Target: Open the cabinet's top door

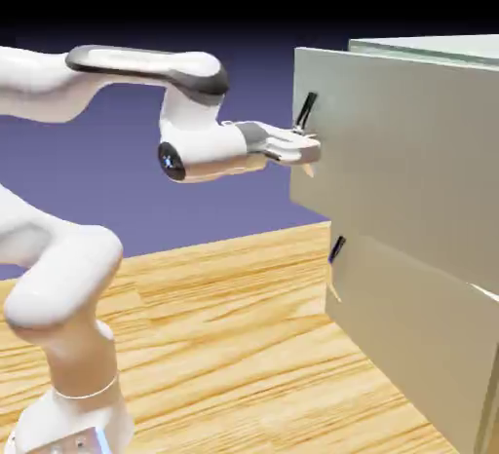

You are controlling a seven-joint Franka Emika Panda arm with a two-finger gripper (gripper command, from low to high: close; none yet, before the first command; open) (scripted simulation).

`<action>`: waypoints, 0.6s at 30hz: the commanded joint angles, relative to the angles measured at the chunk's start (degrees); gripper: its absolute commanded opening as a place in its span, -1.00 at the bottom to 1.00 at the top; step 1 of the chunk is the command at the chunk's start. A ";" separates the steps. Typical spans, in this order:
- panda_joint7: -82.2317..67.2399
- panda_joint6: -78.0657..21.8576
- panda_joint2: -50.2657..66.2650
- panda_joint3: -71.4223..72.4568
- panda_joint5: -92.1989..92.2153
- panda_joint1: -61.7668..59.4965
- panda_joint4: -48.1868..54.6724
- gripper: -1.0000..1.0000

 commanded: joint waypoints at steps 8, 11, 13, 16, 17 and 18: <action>-3.60 2.02 -1.39 -14.34 -7.22 13.81 -4.32 -1.00; 3.37 -2.59 -5.25 -10.31 -10.20 8.32 -6.27 -1.00; 7.28 -5.62 -7.26 -7.18 -11.26 4.16 -7.08 -1.00; 12.57 -10.65 -11.37 -7.81 -16.80 1.55 -10.08 -1.00; 13.20 -11.52 -12.41 -9.89 -19.17 2.50 -11.16 -1.00; 14.00 -12.58 -13.55 -11.86 -21.66 3.12 -12.22 -1.00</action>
